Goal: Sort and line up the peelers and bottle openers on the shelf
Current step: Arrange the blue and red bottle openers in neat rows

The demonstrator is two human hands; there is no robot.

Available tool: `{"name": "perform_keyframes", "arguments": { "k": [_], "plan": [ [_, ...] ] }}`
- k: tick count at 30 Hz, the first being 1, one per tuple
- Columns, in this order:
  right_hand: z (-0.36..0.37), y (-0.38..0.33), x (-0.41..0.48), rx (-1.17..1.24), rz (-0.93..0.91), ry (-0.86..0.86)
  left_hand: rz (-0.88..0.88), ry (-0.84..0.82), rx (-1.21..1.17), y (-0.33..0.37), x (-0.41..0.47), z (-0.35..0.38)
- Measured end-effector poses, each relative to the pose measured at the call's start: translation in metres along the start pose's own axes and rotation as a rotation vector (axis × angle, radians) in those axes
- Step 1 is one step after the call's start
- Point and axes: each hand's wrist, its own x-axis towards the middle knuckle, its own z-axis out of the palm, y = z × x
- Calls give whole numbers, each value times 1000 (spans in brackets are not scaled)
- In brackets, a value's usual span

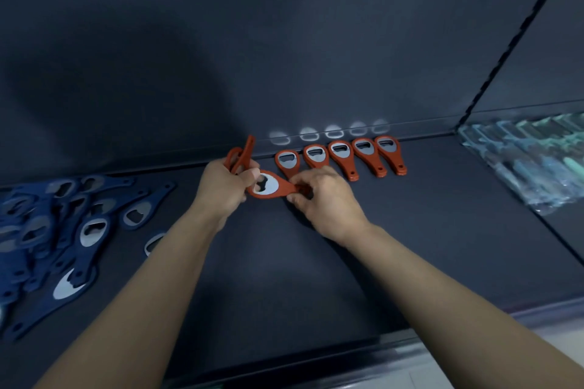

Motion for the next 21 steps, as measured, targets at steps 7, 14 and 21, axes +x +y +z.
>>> {"name": "perform_keyframes", "arguments": {
  "k": [7,14,21],
  "plan": [
    [12,-5,12,-116,350,247,-21,-30,-15,0,0,-11],
    [27,-20,28,-247,458,231,11,-165,56,0,-8,-29],
    [36,-32,30,-409,442,205,58,-229,112,1,-6,-39]
  ]
}}
